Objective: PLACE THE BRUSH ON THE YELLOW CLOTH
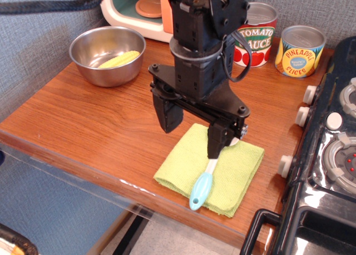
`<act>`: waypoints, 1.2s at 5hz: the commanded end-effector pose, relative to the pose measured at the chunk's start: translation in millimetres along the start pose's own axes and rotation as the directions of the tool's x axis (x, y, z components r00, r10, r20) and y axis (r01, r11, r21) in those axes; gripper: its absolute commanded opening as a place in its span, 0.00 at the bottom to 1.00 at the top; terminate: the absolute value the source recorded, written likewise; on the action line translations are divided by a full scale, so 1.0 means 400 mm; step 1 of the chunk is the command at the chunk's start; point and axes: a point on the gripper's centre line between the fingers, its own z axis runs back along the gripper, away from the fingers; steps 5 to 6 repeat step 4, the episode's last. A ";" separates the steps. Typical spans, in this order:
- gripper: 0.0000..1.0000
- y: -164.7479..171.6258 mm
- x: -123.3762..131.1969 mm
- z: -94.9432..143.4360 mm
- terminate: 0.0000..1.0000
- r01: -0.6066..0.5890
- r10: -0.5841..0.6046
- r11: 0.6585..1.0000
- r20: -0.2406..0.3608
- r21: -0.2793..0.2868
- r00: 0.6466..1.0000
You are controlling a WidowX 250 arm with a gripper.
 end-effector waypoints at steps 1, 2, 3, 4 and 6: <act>1.00 0.017 0.017 0.025 0.00 0.002 -0.002 1.000 0.035 0.000 0.999; 1.00 0.017 0.017 0.025 0.00 0.002 -0.002 1.000 0.035 0.000 0.999; 1.00 0.017 0.017 0.025 0.00 0.002 -0.002 1.000 0.035 0.000 0.999; 1.00 0.017 0.017 0.025 1.00 0.002 -0.002 1.000 0.035 0.000 0.999; 1.00 0.017 0.017 0.025 1.00 0.002 -0.002 1.000 0.035 0.000 0.999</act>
